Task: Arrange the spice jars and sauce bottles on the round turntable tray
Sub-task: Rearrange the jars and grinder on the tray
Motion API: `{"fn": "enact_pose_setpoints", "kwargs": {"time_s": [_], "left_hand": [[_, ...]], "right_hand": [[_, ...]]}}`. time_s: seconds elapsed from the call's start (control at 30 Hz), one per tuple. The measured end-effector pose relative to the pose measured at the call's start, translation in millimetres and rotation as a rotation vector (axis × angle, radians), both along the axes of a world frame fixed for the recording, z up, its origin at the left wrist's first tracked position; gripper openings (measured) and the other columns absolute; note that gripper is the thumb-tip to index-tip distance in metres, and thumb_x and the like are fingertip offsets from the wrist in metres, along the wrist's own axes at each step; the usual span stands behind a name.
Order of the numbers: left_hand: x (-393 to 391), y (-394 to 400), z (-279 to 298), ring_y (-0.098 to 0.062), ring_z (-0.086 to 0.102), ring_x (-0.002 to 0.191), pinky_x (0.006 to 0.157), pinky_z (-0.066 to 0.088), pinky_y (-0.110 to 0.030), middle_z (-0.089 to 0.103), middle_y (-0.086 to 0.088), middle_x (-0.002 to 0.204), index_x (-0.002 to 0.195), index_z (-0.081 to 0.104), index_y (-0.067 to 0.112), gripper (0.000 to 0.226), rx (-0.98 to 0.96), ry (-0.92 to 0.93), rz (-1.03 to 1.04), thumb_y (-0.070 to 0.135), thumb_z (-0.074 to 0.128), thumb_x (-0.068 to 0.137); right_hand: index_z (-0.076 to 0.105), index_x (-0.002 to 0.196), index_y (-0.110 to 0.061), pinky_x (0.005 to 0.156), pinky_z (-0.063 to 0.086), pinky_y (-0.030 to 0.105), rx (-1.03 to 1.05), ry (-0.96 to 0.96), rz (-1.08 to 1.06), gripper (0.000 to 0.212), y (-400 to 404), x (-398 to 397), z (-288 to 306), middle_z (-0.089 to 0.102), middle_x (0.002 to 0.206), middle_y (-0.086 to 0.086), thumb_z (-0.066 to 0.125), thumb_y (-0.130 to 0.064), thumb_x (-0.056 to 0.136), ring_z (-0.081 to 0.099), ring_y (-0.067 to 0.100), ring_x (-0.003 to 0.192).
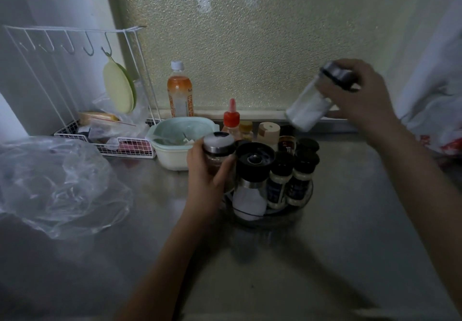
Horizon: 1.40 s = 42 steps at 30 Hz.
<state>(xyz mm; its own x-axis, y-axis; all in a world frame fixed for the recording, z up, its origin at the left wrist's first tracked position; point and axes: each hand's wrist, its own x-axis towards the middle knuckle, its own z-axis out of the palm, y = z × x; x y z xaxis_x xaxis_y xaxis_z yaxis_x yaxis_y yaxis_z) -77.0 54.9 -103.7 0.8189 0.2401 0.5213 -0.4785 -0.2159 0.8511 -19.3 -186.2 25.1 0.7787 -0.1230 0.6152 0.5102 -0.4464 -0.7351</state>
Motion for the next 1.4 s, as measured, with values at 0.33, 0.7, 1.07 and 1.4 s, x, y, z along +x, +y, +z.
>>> {"fn": "enact_pose_setpoints", "kwargs": {"time_s": [0.33,0.7,1.07,1.4], "left_hand": [[-3,5,4,-0.007,0.063,0.099,0.080,0.050,-0.020,0.064,-0.006,0.109,0.118,0.049,0.005,0.034,-0.204,0.157,-0.346,0.000,0.059,0.086],[-4,0,-4,0.001,0.063,0.093,0.075,0.051,-0.020,0.068,0.009,0.100,0.105,0.055,0.031,0.036,-0.052,0.073,-0.140,0.018,0.073,0.076],[-1,2,-13,-0.016,0.045,0.115,0.096,0.040,-0.032,0.044,0.003,0.122,0.127,0.038,0.023,0.059,0.246,-0.060,0.108,0.034,0.055,0.072],[-1,4,-17,-0.013,0.049,0.094,0.074,0.051,-0.036,0.049,0.002,0.109,0.117,0.045,0.017,0.048,0.272,-0.098,0.213,0.035,0.054,0.073]], "right_hand": [[0.060,0.117,-0.022,0.076,0.034,0.020,-0.695,0.243,0.108,0.049,47,-3,-35,0.064,0.115,0.002,0.078,-0.033,0.072,0.056,0.016,0.101],[0.071,0.100,-0.015,0.068,0.054,0.031,-0.400,0.422,0.224,0.023,39,-4,-24,0.072,0.093,0.007,0.057,-0.031,0.091,0.069,0.019,0.083],[0.059,0.118,-0.027,0.091,0.044,0.032,-0.368,0.710,0.106,0.034,7,25,-53,0.062,0.121,0.000,0.051,-0.046,0.091,0.056,0.016,0.112],[0.051,0.129,-0.021,0.093,0.048,0.048,-0.527,0.867,0.115,0.040,27,35,-37,0.054,0.132,0.016,0.054,-0.025,0.089,0.056,0.031,0.109]]}}
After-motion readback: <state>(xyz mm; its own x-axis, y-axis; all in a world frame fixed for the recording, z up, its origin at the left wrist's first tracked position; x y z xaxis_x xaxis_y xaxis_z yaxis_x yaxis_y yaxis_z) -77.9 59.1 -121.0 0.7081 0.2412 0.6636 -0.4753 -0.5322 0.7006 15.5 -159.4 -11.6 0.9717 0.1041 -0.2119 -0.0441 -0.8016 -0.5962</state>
